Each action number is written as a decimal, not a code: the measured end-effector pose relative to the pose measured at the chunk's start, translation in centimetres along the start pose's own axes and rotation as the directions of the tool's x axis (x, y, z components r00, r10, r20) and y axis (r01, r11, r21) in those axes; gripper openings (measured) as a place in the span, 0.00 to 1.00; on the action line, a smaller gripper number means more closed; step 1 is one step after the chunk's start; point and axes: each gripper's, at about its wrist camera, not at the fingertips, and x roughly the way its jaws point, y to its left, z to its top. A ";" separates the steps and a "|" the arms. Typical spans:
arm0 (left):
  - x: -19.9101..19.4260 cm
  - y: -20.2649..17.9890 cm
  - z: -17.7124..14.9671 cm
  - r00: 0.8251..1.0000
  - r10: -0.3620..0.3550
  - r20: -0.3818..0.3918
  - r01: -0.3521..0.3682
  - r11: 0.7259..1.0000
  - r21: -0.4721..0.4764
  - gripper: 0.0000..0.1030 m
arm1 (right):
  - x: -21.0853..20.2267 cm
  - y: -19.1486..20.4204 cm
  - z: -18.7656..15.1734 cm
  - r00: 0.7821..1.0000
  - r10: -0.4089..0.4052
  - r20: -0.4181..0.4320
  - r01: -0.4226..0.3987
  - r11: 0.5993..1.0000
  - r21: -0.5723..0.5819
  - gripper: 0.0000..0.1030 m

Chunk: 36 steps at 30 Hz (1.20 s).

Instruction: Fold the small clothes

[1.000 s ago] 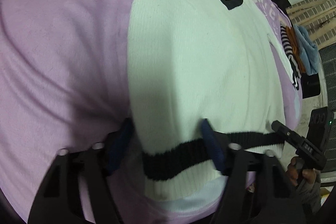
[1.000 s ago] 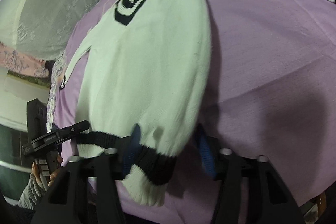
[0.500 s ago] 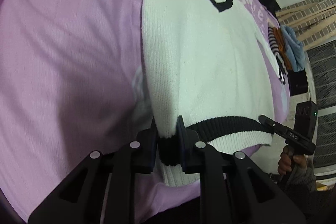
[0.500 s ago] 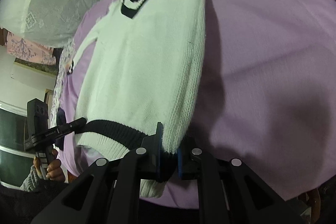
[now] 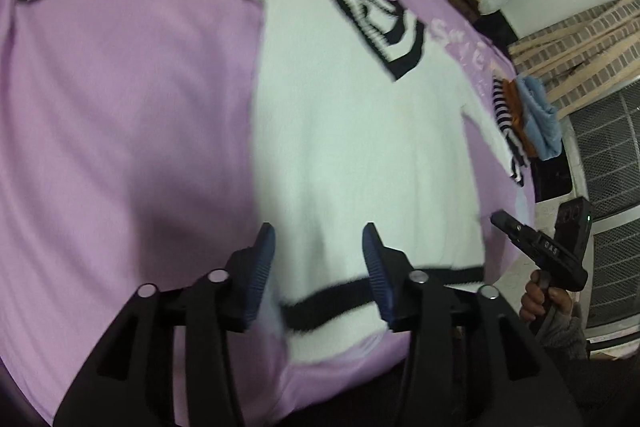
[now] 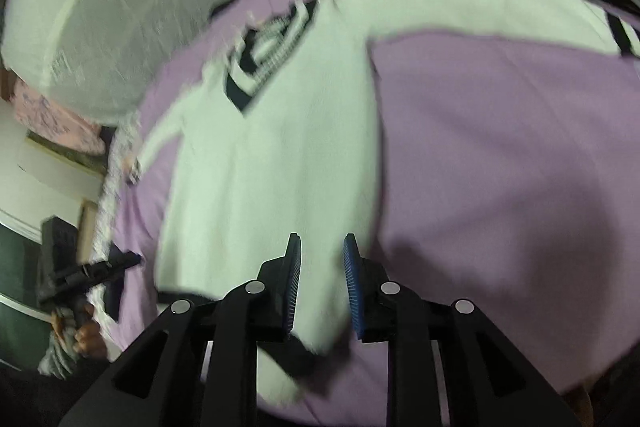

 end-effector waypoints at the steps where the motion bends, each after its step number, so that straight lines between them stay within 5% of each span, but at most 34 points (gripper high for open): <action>1: 0.7 -0.6 0.5 1.000 -0.004 -0.003 0.004 1.000 0.010 0.46 | 1.0 0.5 0.7 1.000 0.022 0.001 -0.022 1.000 -0.001 0.23; 9: 8.7 -1.3 2.3 0.991 0.062 -0.120 -0.059 0.998 0.028 0.45 | 7.5 -0.3 1.6 0.993 -0.023 -0.120 0.024 1.000 0.008 0.22; 11: 8.6 -0.4 2.3 0.993 0.028 -0.111 -0.029 1.000 -0.006 0.45 | 7.3 -1.5 1.4 0.993 0.015 -0.120 -0.008 0.998 0.059 0.15; 15: 8.0 -0.7 3.3 0.994 0.035 -0.108 -0.037 0.999 -0.015 0.46 | 6.1 -1.8 2.9 0.996 0.010 -0.094 -0.003 0.997 0.074 0.22; 25: 6.6 -1.6 13.2 0.991 0.125 0.050 -0.123 0.992 -0.031 0.59 | 9.2 1.5 11.4 1.000 0.006 0.016 -0.007 0.999 0.034 0.30; 30: 9.7 -0.2 15.4 0.978 0.209 0.005 -0.208 0.975 -0.074 0.68 | 12.1 -0.5 12.0 0.998 -0.054 -0.023 0.056 0.995 0.080 0.37; 36: 8.2 2.8 15.6 0.982 0.186 0.037 -0.179 0.974 -0.142 0.68 | 10.7 -2.4 11.6 1.000 0.018 0.007 -0.019 0.990 0.140 0.36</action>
